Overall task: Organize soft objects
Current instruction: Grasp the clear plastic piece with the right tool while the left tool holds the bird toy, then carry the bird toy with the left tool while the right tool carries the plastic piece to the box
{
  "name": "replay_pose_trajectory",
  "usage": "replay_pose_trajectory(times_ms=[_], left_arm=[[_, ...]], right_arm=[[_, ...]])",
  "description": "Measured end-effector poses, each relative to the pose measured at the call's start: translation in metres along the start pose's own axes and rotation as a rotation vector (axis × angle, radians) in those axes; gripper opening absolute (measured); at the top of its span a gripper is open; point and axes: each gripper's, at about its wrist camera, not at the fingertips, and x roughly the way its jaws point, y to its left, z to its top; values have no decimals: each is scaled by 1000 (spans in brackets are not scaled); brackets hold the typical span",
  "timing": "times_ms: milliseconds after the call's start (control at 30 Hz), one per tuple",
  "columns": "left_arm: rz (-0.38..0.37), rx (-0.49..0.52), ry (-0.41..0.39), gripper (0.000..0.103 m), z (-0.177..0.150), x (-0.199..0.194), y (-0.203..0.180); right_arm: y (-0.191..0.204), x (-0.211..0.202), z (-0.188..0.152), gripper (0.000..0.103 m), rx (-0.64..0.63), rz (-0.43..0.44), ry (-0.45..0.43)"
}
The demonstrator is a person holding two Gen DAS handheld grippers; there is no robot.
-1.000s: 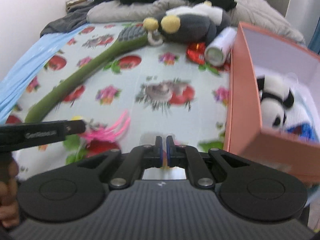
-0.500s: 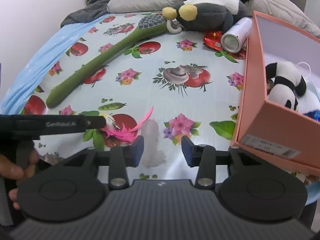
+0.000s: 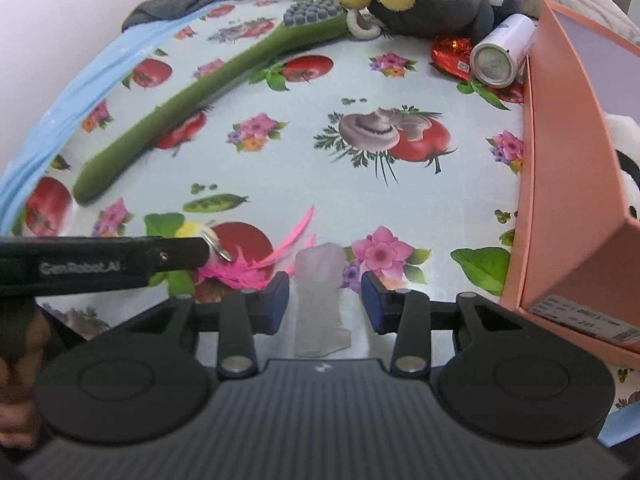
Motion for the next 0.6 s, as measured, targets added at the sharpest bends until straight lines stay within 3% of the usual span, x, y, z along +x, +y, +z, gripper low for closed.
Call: replay_pose_trajectory(times_ms=[200,600], left_arm=[[7,15,-4,51,1,3,-3],[35,74,-9,50,4,8,-13]], right_arm=[[-1,2,-2,25,-13,0,10],[-19,0,3,23,18,-51,11]])
